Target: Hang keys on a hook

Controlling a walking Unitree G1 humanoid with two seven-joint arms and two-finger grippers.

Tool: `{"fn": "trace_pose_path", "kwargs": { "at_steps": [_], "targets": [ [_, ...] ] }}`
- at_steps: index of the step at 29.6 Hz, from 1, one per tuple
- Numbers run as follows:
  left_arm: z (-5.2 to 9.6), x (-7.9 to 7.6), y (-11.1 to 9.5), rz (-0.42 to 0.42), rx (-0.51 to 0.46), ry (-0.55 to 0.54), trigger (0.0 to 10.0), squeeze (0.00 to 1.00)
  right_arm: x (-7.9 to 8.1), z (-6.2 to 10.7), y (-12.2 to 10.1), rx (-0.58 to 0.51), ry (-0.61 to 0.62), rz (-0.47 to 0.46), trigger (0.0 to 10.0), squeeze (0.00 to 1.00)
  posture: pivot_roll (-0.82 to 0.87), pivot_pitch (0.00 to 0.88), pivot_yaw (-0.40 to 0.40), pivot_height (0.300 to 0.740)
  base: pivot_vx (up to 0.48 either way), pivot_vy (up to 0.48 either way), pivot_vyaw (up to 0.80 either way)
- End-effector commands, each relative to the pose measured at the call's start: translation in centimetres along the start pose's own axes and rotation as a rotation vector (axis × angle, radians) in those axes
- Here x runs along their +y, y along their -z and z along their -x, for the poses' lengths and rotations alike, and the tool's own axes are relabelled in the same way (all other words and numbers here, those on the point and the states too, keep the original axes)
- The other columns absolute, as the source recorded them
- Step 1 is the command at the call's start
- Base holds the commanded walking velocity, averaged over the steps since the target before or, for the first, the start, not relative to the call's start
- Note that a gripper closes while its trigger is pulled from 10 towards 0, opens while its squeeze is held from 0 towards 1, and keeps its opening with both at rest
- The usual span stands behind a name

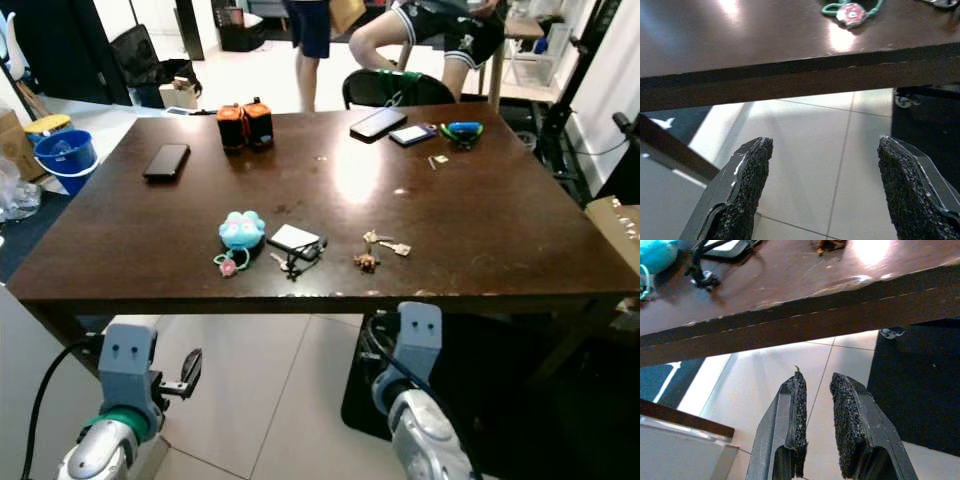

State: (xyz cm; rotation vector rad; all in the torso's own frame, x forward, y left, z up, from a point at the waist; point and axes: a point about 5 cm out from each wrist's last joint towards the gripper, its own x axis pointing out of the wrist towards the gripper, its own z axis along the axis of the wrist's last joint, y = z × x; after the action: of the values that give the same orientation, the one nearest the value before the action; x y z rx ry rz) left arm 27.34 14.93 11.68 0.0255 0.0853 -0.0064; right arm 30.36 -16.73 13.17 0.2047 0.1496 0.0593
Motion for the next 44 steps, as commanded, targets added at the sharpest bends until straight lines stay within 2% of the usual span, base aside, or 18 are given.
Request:
{"fn": "trace_pose_path", "kwargs": {
  "at_steps": [1, 7, 10, 11, 13, 17, 20, 22, 25, 26, 28, 29, 30, 32, 33, 37, 41, 44],
  "targets": [
    [0.4, 0.5, 0.4, -0.024, 0.008, -0.021, 10.0, 0.00, 0.1, 0.3, 0.7, 0.027, -0.002, -0.014, 10.0, 0.00, -0.19, 0.131, 0.184, 0.740, 0.000, 0.000, 0.00],
    [0.9, 1.6, -0.6, -0.108, -0.040, -0.091, 10.0, 0.00, 0.0, -0.2, 0.6, 0.113, -0.018, 0.091, 10.0, 0.00, -0.17, 0.115, 0.132, 0.740, 0.000, 0.000, 0.00],
    [1.7, 2.6, -0.9, -0.100, -0.048, -0.135, 10.0, 0.00, 0.4, -0.8, -0.2, 0.076, -0.056, 0.183, 10.0, 0.00, -0.15, 0.124, 0.110, 0.740, 0.000, 0.000, 0.00],
    [1.7, 2.6, -0.9, -0.100, -0.048, -0.135, 10.0, 0.00, 0.4, -0.8, -0.2, 0.076, -0.056, 0.183, 10.0, 0.00, -0.15, 0.124, 0.110, 0.740, 0.000, 0.000, 0.00],
    [2.6, 3.4, -1.1, -0.101, -0.049, -0.159, 10.0, 0.00, 1.1, -1.3, -0.8, 0.043, -0.113, 0.283, 10.0, 0.00, -0.14, 0.117, 0.094, 0.740, 0.000, 0.000, 0.00],
    [3.3, 3.8, -1.7, -0.102, -0.064, -0.178, 10.0, 0.00, 1.4, -1.8, -1.1, 0.023, -0.146, 0.334, 10.0, 0.00, -0.14, 0.098, 0.080, 0.740, 0.000, 0.000, 0.00],
    [3.5, 4.2, -2.6, -0.053, -0.101, -0.185, 10.0, 0.00, 1.5, -2.2, -1.6, 0.007, -0.143, 0.303, 10.0, 0.00, -0.14, 0.137, 0.049, 0.740, 0.000, 0.000, 0.00],
    [3.3, 3.9, -4.0, 0.037, -0.162, -0.201, 10.0, 0.00, 0.6, -2.2, -2.2, -0.024, -0.051, 0.179, 10.0, 0.00, -0.15, 0.125, 0.051, 0.740, 0.000, 0.000, 0.00],
    [3.3, 3.9, -4.0, 0.037, -0.162, -0.201, 10.0, 0.00, 0.6, -2.2, -2.2, -0.024, -0.051, 0.179, 10.0, 0.00, -0.15, 0.125, 0.051, 0.740, 0.000, 0.000, 0.00],
    [3.2, 3.7, -4.4, 0.067, -0.174, -0.205, 10.0, 0.00, 0.2, -2.1, -2.3, -0.030, -0.013, 0.139, 10.0, 0.00, -0.15, 0.125, 0.051, 0.740, 0.000, 0.000, 0.00],
    [3.1, 3.0, -6.2, -0.001, -0.291, -0.178, 10.0, 0.00, -0.3, -1.0, -4.5, -0.225, 0.021, 0.103, 10.0, 0.00, -0.17, 0.121, 0.086, 0.740, 0.000, 0.000, 0.00],
    [3.1, 3.0, -6.2, -0.001, -0.291, -0.178, 10.0, 0.00, -0.3, -1.0, -4.5, -0.225, 0.021, 0.103, 10.0, 0.00, -0.17, 0.121, 0.086, 0.740, 0.000, 0.000, 0.00],
    [3.3, 2.7, -6.9, -0.025, -0.350, -0.163, 10.0, 0.00, -0.2, -0.4, -5.1, -0.297, 0.004, 0.123, 10.0, 0.00, -0.18, 0.119, 0.092, 0.740, 0.000, 0.000, 0.00],
    [3.5, 2.5, -7.3, -0.036, -0.385, -0.155, 10.0, 0.00, -0.1, 0.0, -5.4, -0.337, -0.011, 0.139, 10.0, 0.00, -0.18, 0.125, 0.094, 0.740, 0.000, 0.000, 0.00],
    [3.6, 2.4, -7.4, -0.043, -0.400, -0.137, 10.0, 0.00, -0.1, 0.2, -5.1, -0.333, -0.013, 0.146, 10.0, 0.00, -0.19, 0.134, 0.100, 0.740, 0.000, 0.000, 0.00],
    [3.6, 1.8, -7.1, -0.008, -0.343, -0.095, 10.0, 0.00, -1.5, 0.7, -4.3, -0.291, 0.056, 0.174, 10.0, 0.00, -0.19, 0.119, 0.112, 0.740, 0.000, 0.000, 0.00],
    [3.2, 1.3, -7.3, -0.020, -0.329, -0.059, 10.0, 0.00, -1.2, 0.7, -3.0, -0.184, -0.008, 0.231, 10.0, 0.00, -0.19, 0.132, 0.113, 0.740, 0.000, 0.000, 0.00],
    [3.2, 1.3, -7.3, -0.018, -0.334, -0.059, 10.0, 0.00, -1.2, 0.8, -2.6, -0.169, -0.017, 0.243, 10.0, 0.00, -0.19, 0.132, 0.113, 0.740, 0.000, 0.000, 0.00]
  ]
}}
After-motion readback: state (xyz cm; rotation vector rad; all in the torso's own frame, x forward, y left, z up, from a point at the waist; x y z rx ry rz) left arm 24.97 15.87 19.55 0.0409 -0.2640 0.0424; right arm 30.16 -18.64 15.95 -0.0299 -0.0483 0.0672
